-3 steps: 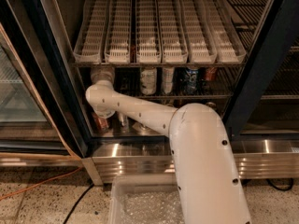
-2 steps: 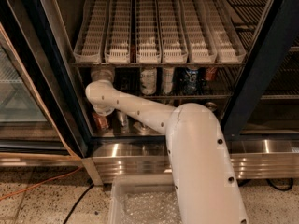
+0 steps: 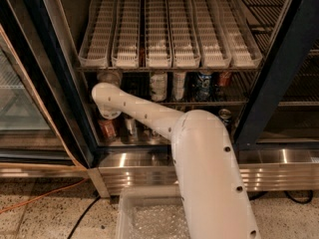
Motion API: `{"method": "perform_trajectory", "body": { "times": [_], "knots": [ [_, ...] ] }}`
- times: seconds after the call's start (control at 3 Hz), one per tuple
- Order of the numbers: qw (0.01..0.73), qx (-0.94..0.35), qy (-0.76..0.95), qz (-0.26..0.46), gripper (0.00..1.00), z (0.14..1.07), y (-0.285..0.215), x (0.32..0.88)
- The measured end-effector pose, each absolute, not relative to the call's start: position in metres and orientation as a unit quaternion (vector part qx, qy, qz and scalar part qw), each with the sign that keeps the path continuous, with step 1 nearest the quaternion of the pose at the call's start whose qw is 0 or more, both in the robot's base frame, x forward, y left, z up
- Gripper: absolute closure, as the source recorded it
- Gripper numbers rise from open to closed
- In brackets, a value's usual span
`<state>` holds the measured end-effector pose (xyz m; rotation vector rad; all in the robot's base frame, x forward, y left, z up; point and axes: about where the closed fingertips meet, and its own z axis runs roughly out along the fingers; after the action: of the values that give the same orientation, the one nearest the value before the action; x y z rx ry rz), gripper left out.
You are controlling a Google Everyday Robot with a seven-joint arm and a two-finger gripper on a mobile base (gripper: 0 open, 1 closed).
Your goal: Pick redbull can from middle shelf of fridge
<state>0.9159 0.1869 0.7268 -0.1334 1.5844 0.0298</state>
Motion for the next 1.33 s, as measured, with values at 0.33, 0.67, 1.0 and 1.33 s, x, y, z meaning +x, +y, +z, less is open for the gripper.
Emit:
{"method": "perform_trajectory", "body": {
  "times": [0.33, 0.67, 1.0, 1.33],
  "knots": [
    [0.690, -0.056, 0.722, 0.015, 0.57, 0.7201, 0.1866, 0.9227],
    [0.688, -0.055, 0.724, 0.015, 0.64, 0.7214, 0.1864, 0.9236],
    [0.688, -0.055, 0.724, 0.015, 0.83, 0.7214, 0.1864, 0.9236],
    [0.688, -0.055, 0.724, 0.015, 1.00, 0.7214, 0.1864, 0.9235]
  ]
}}
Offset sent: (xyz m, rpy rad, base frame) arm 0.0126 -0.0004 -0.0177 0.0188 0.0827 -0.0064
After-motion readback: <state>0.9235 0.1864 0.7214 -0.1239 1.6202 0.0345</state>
